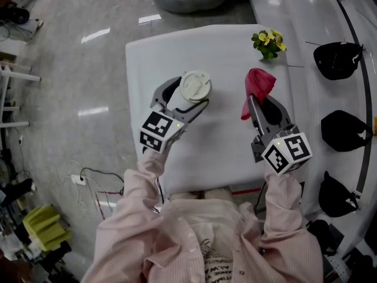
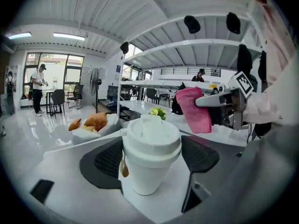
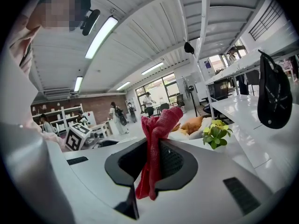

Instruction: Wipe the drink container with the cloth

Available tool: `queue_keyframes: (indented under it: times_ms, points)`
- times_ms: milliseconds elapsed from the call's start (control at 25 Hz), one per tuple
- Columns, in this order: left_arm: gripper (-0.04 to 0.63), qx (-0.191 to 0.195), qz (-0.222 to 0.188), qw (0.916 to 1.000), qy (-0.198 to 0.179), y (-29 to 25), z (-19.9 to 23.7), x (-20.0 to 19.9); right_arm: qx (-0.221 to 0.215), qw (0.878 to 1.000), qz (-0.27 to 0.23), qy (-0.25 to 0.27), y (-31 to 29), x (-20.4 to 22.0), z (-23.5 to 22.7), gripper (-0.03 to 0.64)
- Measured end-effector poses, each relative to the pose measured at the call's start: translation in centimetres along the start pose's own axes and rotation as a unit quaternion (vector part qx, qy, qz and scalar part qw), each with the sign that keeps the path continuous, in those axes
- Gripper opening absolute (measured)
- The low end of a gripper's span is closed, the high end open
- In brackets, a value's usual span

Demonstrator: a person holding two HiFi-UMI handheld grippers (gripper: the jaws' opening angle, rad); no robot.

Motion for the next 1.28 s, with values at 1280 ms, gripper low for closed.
queue_keyframes:
  times_ms: [1280]
  points:
    - [0.39,0.018,-0.004,0.9998,-0.002,0.1,0.2,0.1,-0.225,0.897,0.085,0.37,-13.9,-2.6,8.7,0.046]
Point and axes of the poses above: the fingertips, and each gripper's own axes: y backward along the fingers, z to its left, x out of its underside, the point moved 6 cm from there along y, backward along the fingers, and after that the axes turned 8 degrees about -z, right-handed, at the moved point
